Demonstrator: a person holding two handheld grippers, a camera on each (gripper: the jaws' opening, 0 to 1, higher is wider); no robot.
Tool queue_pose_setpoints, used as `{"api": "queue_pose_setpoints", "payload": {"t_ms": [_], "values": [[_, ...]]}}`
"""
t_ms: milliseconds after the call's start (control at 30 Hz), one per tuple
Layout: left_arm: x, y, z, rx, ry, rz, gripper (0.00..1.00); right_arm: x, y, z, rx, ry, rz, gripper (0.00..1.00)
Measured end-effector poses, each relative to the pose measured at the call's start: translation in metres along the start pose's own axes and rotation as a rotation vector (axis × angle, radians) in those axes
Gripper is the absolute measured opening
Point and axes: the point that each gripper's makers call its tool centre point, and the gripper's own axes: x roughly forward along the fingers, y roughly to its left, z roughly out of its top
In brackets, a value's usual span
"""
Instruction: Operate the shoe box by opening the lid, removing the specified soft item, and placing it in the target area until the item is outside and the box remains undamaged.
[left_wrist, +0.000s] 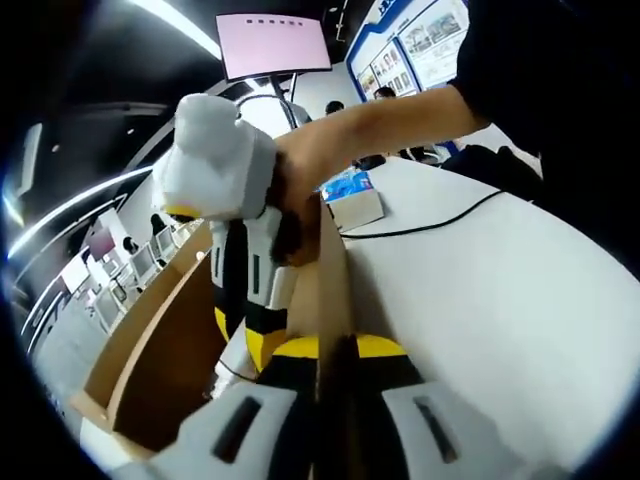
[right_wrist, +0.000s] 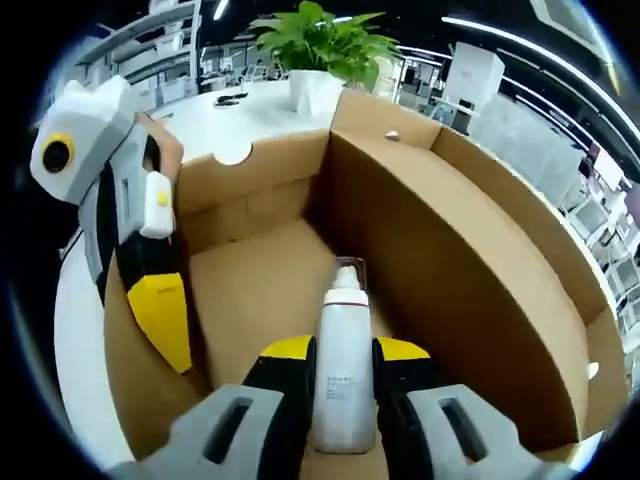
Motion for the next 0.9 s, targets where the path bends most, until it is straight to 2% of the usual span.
{"api": "queue_pose_setpoints", "payload": {"t_ms": [33, 67, 100, 133, 267, 533, 667, 900], "values": [[0.000, 0.000, 0.000, -0.001, 0.000, 0.000, 0.08, 0.000, 0.004, -0.009, -0.018, 0.061, 0.010, 0.22], [0.000, 0.000, 0.000, 0.002, -0.001, 0.000, 0.08, 0.002, 0.000, -0.009, -0.019, 0.065, 0.004, 0.22], [0.000, 0.000, 0.000, 0.002, -0.001, 0.001, 0.08, 0.004, -0.002, -0.003, -0.022, 0.039, 0.004, 0.22], [0.000, 0.000, 0.000, 0.000, 0.000, 0.000, 0.08, 0.003, -0.002, -0.007, -0.016, 0.064, 0.011, 0.22], [0.000, 0.000, 0.000, 0.000, 0.000, 0.001, 0.08, 0.004, -0.002, -0.009, 0.047, 0.086, 0.036, 0.22], [0.000, 0.000, 0.000, 0.000, 0.001, 0.002, 0.08, 0.005, -0.003, -0.009, 0.033, 0.146, 0.056, 0.24], [0.001, 0.001, 0.000, 0.000, 0.001, 0.003, 0.08, 0.006, -0.003, -0.009, 0.044, 0.189, 0.089, 0.21], [0.001, 0.002, 0.000, -0.001, 0.001, 0.003, 0.08, 0.010, -0.006, -0.008, 0.041, 0.208, 0.109, 0.21]]}}
